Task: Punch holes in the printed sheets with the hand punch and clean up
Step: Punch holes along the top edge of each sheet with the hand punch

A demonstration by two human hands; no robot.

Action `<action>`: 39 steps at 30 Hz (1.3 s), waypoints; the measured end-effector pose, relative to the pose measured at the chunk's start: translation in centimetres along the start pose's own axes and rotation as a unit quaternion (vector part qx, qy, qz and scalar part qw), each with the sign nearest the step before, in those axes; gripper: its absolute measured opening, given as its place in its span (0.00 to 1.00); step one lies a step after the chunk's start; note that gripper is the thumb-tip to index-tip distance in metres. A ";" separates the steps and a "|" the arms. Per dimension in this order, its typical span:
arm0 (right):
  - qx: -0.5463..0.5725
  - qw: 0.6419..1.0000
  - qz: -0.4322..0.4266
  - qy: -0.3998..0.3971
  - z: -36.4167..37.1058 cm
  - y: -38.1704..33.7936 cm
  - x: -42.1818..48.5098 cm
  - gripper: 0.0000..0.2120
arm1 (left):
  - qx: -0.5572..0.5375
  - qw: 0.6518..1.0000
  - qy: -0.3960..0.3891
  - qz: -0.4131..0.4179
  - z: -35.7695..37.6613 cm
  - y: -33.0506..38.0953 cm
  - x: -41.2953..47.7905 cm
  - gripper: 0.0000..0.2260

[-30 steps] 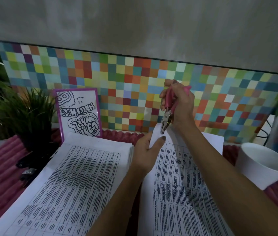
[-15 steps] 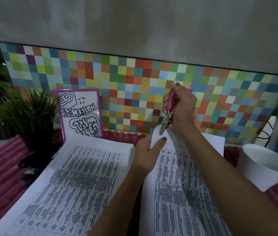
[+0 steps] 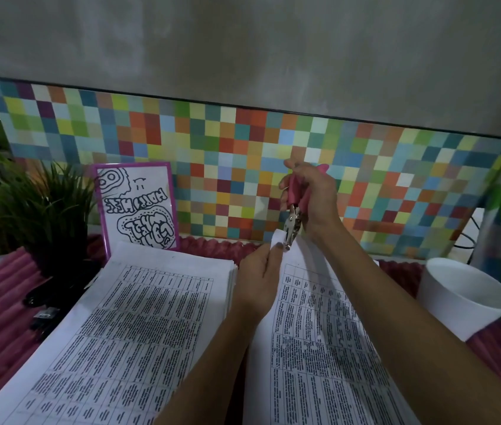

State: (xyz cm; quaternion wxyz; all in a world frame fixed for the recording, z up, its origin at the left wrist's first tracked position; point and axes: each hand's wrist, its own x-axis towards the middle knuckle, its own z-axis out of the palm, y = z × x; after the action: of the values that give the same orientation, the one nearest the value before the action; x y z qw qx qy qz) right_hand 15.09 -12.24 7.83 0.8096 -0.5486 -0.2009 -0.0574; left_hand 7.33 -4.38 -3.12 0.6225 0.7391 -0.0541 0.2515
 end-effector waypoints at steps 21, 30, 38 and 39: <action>-0.039 0.989 -0.030 0.140 -6.7 -2.1 -0.1 0.07 | -0.014 1.000 0.014 0.022 -0.5 -0.1 -0.1 0.17; -0.040 0.987 -0.062 0.145 -6.4 -1.9 -0.5 0.08 | -0.049 0.998 0.006 0.040 -0.5 0.2 -0.1 0.17; -0.051 0.982 -0.075 0.168 -6.0 -2.3 -0.8 0.09 | -0.124 0.974 -0.084 -0.169 -2.2 1.8 0.6 0.09; -0.057 0.983 -0.081 0.157 -6.0 -2.2 -0.8 0.09 | -0.125 0.971 -0.095 -0.181 -2.6 1.9 0.8 0.11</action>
State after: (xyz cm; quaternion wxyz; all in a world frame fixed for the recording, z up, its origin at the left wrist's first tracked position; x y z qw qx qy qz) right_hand 15.25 -18.66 7.52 0.7913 -0.5596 -0.1113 -0.2198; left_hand 6.45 -2.16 -0.79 0.7372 0.6734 -0.0093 0.0544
